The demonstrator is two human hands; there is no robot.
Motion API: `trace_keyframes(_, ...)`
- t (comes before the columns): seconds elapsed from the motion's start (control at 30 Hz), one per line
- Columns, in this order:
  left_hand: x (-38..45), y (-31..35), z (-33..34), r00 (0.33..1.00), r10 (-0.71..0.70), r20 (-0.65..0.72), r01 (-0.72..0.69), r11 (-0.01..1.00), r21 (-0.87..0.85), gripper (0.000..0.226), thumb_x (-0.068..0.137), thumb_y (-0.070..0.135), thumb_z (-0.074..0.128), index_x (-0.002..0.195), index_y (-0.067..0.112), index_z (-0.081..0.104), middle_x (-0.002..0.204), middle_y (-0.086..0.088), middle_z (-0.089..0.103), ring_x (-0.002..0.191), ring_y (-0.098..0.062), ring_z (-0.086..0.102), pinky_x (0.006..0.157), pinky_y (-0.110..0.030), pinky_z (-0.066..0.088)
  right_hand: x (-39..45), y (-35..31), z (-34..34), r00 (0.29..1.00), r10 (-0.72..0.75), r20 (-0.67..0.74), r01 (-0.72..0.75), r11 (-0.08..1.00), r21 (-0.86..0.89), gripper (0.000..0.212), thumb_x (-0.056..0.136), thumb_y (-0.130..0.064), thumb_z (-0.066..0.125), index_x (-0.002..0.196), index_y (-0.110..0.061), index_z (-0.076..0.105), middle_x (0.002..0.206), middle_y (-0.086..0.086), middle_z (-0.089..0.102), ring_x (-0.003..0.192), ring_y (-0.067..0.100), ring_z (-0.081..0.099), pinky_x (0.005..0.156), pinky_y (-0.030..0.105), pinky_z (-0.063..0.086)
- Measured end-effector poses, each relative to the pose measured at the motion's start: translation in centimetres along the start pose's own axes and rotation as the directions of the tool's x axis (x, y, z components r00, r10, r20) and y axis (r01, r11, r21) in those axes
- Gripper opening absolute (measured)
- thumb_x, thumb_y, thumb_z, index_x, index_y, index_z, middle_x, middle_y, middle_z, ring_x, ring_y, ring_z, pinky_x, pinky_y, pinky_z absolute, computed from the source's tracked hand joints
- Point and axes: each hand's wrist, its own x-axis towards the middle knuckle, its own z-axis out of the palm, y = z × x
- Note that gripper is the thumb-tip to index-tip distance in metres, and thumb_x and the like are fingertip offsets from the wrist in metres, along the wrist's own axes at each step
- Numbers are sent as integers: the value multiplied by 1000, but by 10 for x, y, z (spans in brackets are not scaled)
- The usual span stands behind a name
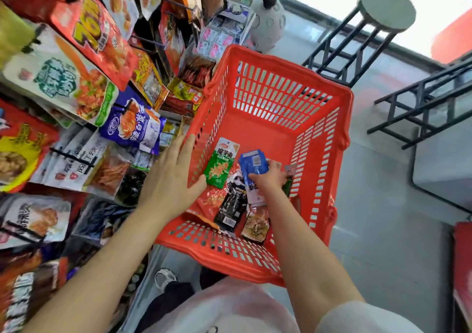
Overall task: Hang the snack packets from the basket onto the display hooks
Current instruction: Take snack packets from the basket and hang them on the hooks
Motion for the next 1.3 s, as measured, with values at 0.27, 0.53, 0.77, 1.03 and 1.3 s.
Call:
trace_keyframes(0.27,1,2,-1,1000,-2,-7,3,999,37,91,95,50,53,162,19,0,169,-2,3,154,-24,14,119,-44,27,4,0,6,973,-122,197,138,988,-68,58,82,-17,82,129,-18,47,120,3,63,101,26,61,76,35,49)
trace_keyframes(0.53,-2,-2,-4,999,24,34,-23,1000,-15,94,96,52,54,162,24,-7,169,4,-5,155,-20,6,121,-44,22,-2,-43,-25,912,-409,-37,402,872,278,38,88,-7,71,114,-21,47,111,4,66,96,24,67,78,38,54)
trace_keyframes(0.77,-20,-9,0,1000,-5,-2,5,999,-44,93,95,51,54,159,36,-12,167,10,-8,154,-19,11,116,-47,31,4,-68,-15,914,-333,231,165,827,537,60,89,-12,76,136,-16,39,119,15,67,96,26,69,89,45,57)
trace_keyframes(1.03,-20,-9,4,1000,-25,-1,25,998,-64,87,96,48,53,160,37,-4,166,8,0,151,-22,21,112,-47,39,12,-46,64,991,-68,112,54,991,119,63,78,-32,86,126,-5,56,127,14,62,113,31,63,84,36,49)
trace_keyframes(1.3,-18,-8,3,999,-31,-9,31,998,-57,87,95,44,56,161,33,1,165,1,8,144,-26,34,99,-46,48,8,-47,79,960,-24,280,-49,967,249,51,78,-25,87,118,-5,62,104,10,71,81,23,66,59,32,51)
